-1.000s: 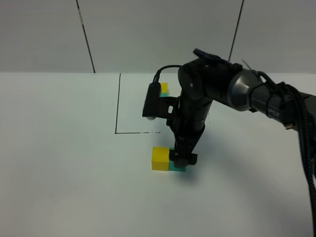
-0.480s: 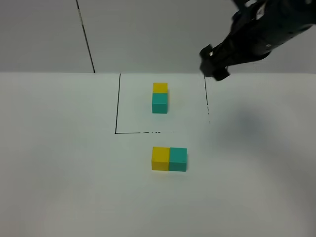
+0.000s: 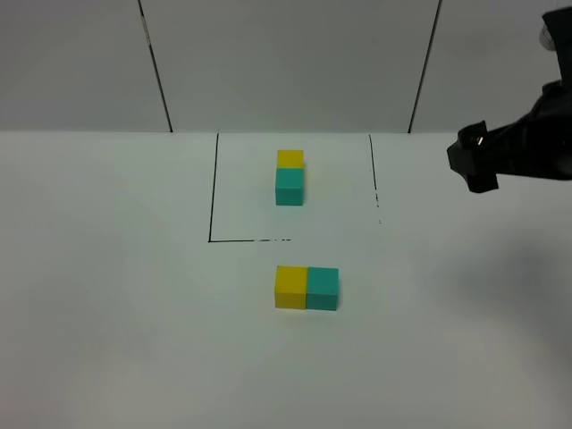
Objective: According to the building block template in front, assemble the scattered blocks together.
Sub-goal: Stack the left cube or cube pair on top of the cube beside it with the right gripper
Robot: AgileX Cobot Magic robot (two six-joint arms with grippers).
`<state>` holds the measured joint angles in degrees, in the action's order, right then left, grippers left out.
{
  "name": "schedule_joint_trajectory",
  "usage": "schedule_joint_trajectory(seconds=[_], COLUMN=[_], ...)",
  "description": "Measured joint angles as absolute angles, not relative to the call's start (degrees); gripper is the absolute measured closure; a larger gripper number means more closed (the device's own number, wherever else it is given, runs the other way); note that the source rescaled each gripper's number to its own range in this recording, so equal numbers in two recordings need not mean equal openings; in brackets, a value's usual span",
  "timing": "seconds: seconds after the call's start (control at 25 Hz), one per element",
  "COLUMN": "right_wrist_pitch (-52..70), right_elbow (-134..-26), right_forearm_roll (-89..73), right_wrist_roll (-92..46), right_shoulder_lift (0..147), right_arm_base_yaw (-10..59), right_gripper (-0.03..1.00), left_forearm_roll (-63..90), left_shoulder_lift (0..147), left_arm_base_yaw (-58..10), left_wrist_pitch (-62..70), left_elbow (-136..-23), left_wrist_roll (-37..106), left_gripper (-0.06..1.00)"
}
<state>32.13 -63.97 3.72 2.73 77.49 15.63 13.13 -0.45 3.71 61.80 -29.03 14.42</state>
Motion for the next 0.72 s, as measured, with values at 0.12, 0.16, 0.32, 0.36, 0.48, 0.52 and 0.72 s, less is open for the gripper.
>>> schedule_joint_trajectory(seconds=[0.12, 0.16, 0.32, 0.36, 0.48, 0.52, 0.72], right_wrist_pitch=[30.11, 30.73, 34.56, 36.4, 44.37, 47.76, 61.35], right_elbow=[-60.01, -59.66, -60.25, -61.43, -68.49, -71.86, -89.41], right_forearm_roll=[3.72, 3.72, 3.67, 3.62, 3.42, 3.47, 3.59], right_wrist_roll=[3.44, 3.3, -1.61, -3.6, -9.8, -11.89, -23.79], right_shoulder_lift=[76.57, 76.71, 77.99, 78.72, 83.25, 85.0, 97.24], right_arm_base_yaw=[15.63, 15.63, 15.63, 15.63, 16.24, 16.65, 20.12], right_gripper=[-0.03, -0.03, -0.03, -0.03, -0.03, -0.03, -0.03], left_forearm_roll=[13.13, 13.13, 13.13, 13.13, 13.13, 13.13, 13.13], left_shoulder_lift=[-0.45, -0.45, -0.45, -0.45, -0.45, -0.45, -0.45], left_arm_base_yaw=[3.71, 3.71, 3.71, 3.71, 3.71, 3.71, 3.71], left_wrist_pitch=[61.8, 61.8, 61.8, 61.8, 61.8, 61.8, 61.8], left_elbow=[-29.03, -29.03, -29.03, -29.03, -29.03, -29.03, -29.03], left_wrist_roll=[14.42, 14.42, 14.42, 14.42, 14.42, 14.42, 14.42], left_gripper=[0.04, 0.04, 0.04, 0.04, 0.04, 0.04, 0.04])
